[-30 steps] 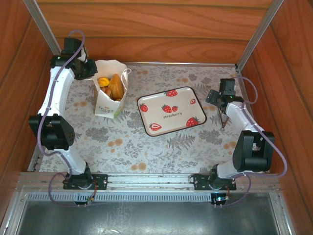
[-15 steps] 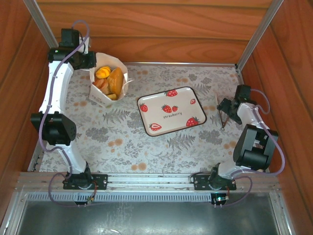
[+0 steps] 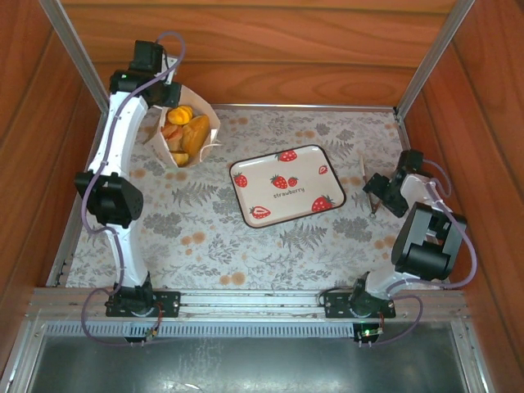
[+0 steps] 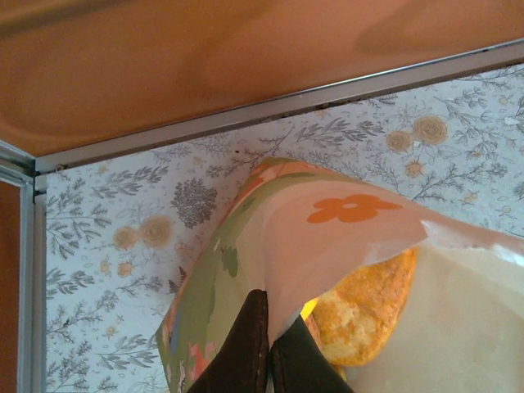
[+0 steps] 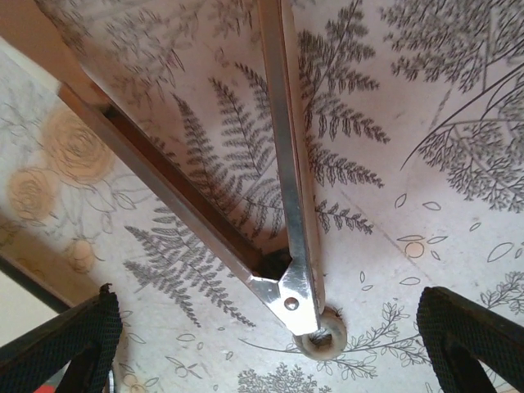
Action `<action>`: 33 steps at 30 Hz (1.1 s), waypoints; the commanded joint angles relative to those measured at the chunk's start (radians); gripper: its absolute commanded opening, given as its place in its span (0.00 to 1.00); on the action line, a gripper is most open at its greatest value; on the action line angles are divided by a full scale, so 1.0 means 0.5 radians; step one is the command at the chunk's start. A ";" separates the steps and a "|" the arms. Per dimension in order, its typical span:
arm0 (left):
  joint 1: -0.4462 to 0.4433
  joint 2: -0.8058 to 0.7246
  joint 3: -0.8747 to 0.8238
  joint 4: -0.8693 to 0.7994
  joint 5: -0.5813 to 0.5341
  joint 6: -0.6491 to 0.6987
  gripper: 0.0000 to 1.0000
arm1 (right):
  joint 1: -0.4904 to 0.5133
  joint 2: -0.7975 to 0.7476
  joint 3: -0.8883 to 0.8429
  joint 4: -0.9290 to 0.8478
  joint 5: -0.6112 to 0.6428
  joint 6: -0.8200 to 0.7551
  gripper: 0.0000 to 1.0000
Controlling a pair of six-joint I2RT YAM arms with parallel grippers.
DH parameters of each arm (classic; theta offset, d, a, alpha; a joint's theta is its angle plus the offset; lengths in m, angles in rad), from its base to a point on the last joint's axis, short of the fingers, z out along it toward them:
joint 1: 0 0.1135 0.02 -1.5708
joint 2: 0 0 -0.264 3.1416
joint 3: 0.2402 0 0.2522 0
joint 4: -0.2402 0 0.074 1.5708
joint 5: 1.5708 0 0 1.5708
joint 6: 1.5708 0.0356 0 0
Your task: Take the fake bread out of the paper bag
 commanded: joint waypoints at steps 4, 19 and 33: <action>-0.052 0.005 0.082 0.040 -0.118 0.047 0.00 | -0.019 0.228 0.171 -0.214 0.024 -0.091 1.00; -0.169 0.006 0.033 0.033 -0.140 0.026 0.00 | 0.043 0.580 0.502 -0.272 -0.072 -0.170 1.00; -0.244 0.033 0.063 0.030 -0.233 0.016 0.00 | 0.221 0.849 0.778 -0.377 0.011 -0.357 0.91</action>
